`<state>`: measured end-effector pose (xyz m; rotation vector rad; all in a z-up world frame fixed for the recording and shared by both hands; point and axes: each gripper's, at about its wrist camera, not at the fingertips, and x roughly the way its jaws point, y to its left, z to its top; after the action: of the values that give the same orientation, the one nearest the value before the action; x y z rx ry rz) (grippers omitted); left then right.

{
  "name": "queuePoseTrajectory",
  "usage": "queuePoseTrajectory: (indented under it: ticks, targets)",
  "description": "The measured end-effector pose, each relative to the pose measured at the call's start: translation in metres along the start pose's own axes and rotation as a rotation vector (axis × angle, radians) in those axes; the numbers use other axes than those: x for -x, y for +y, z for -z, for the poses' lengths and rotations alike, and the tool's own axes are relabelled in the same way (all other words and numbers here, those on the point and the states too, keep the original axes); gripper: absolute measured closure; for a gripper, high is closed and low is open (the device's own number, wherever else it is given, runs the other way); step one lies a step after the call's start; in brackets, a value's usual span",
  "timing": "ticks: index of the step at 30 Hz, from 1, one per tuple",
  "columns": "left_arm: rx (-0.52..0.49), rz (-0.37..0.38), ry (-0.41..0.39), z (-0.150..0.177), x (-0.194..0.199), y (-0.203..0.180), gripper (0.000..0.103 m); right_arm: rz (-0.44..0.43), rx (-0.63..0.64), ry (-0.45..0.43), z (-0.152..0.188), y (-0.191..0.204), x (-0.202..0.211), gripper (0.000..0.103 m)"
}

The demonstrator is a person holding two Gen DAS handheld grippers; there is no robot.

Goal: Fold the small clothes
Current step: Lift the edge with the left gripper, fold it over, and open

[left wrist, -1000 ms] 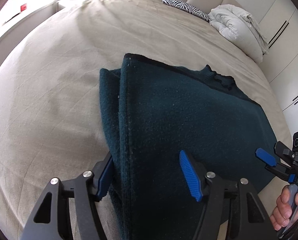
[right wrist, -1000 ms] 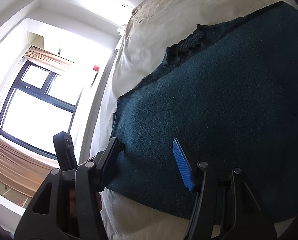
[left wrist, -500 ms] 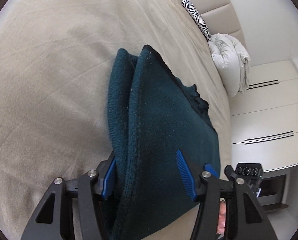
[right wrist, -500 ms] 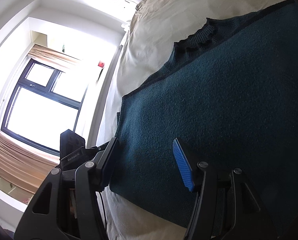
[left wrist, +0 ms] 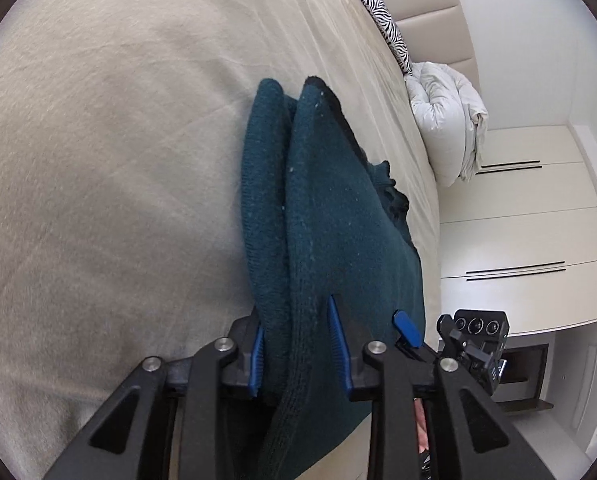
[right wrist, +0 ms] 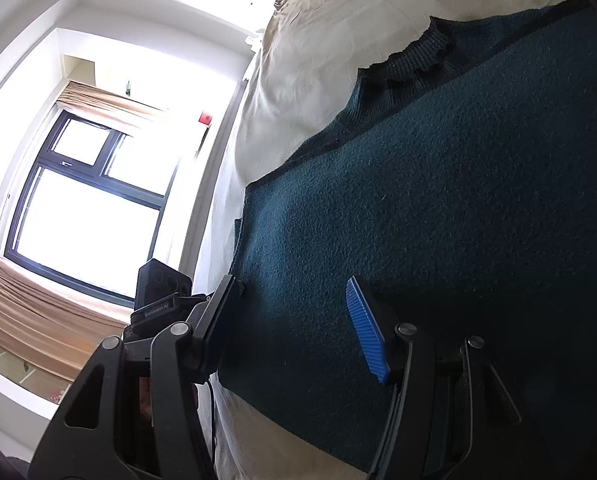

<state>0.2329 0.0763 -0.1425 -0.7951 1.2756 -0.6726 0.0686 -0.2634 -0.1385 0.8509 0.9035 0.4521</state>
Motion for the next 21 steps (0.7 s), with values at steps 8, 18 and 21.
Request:
queuePoseTrajectory:
  ticks: [8, 18, 21]
  targets:
    - [-0.047, -0.073, -0.015, 0.005, 0.003, -0.012, 0.086, 0.022, 0.023, 0.056, -0.008, 0.005, -0.020, 0.047]
    - [-0.154, -0.061, -0.036, 0.009, 0.013, -0.065, 0.088, -0.026, -0.075, 0.065, -0.019, -0.013, -0.027, 0.049]
    - [-0.196, -0.058, -0.039, 0.011, 0.011, -0.092, 0.088, -0.088, -0.130, 0.026, -0.026, -0.021, -0.007, 0.047]
